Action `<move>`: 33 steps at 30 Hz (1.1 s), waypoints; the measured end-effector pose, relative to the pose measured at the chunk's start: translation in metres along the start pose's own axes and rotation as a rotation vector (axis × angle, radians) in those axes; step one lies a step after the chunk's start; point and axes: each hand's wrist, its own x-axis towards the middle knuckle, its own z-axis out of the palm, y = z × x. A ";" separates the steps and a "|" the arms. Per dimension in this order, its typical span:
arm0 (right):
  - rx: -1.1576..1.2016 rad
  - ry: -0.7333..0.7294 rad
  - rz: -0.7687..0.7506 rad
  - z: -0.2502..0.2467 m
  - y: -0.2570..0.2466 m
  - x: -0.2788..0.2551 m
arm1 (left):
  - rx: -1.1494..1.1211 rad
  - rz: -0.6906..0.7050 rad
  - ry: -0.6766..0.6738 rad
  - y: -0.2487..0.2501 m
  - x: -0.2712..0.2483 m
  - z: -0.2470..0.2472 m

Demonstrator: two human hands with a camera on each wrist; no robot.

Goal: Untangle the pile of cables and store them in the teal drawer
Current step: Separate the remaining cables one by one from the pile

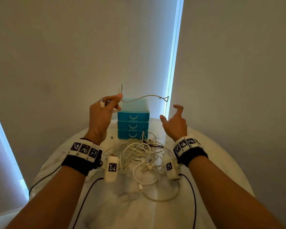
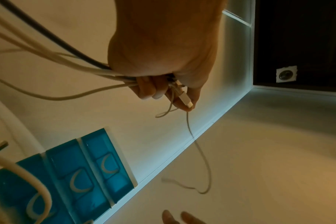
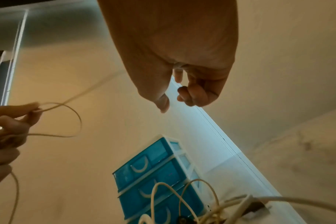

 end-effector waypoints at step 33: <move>1.008 -0.148 0.576 0.002 0.012 -0.035 | -0.002 -0.219 -0.213 -0.008 -0.010 -0.060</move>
